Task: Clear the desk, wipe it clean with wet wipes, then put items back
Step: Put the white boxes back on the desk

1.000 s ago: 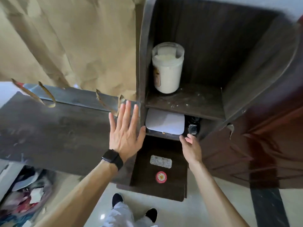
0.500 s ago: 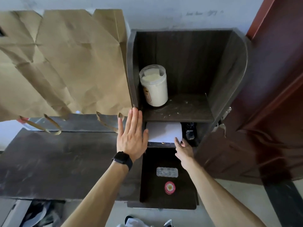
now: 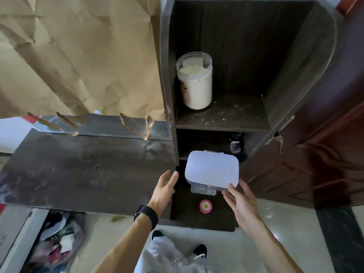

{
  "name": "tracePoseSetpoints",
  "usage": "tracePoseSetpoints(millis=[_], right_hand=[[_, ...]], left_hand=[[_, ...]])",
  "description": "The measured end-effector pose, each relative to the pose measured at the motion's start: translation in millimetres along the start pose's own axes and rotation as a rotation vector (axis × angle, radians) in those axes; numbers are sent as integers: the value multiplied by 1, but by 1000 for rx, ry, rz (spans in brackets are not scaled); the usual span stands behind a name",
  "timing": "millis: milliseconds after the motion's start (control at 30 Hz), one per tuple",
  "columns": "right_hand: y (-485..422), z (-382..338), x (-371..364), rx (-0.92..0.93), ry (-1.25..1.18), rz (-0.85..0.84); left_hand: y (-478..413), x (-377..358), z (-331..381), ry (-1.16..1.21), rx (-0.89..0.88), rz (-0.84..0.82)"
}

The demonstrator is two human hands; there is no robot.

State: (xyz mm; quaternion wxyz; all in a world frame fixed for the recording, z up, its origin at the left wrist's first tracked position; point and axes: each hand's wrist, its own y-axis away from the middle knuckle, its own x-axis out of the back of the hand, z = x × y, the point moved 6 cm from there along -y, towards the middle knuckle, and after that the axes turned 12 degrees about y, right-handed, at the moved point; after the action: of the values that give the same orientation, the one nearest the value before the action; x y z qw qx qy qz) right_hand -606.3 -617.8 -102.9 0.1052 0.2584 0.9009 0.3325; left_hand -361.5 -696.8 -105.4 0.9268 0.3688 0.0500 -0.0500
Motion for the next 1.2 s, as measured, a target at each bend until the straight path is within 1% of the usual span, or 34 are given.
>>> tracePoseSetpoints(millis=[67, 100, 167, 233, 367, 533, 600, 667, 733, 800, 867, 933, 1000, 1067, 1200], right_hand=[[9, 16, 1, -19, -2, -31], [13, 24, -2, -20, 18, -46], [19, 41, -14, -40, 53, -79], [23, 57, -31, -80, 73, -102], [26, 78, -89, -140, 107, -181], [25, 77, -190, -157, 217, -279], [19, 74, -230, -119, 351, -339], [8, 72, -266, -9, 567, -366], [-11, 73, -289, 129, 876, -323], [-27, 73, -302, 242, 1180, -238], [-38, 79, -308, 305, 1454, -188], [-46, 92, -309, 311, 1687, -185], [-51, 105, -305, 288, 1805, -186], [-52, 111, -302, 304, 1861, -183], [-52, 112, -304, 281, 1825, -181]], left_hand=[[2, 9, -20, 12, 105, -63], [4, 14, -26, 6, 126, -79], [6, 28, -36, 31, 134, -94], [8, 48, -42, 83, 132, -74], [5, 106, -44, 161, 130, 5], [-9, 195, -27, 287, 156, 75], [-22, 230, -13, 363, 156, 113], [-39, 260, 4, 400, 136, 139], [-59, 286, 22, 410, 114, 153], [-79, 310, 40, 404, 99, 164], [-99, 331, 56, 377, 98, 171], [-117, 348, 71, 351, 96, 174], [-132, 361, 83, 309, 88, 185], [-144, 369, 93, 233, 73, 200], [-161, 373, 107, 84, 19, 231]])
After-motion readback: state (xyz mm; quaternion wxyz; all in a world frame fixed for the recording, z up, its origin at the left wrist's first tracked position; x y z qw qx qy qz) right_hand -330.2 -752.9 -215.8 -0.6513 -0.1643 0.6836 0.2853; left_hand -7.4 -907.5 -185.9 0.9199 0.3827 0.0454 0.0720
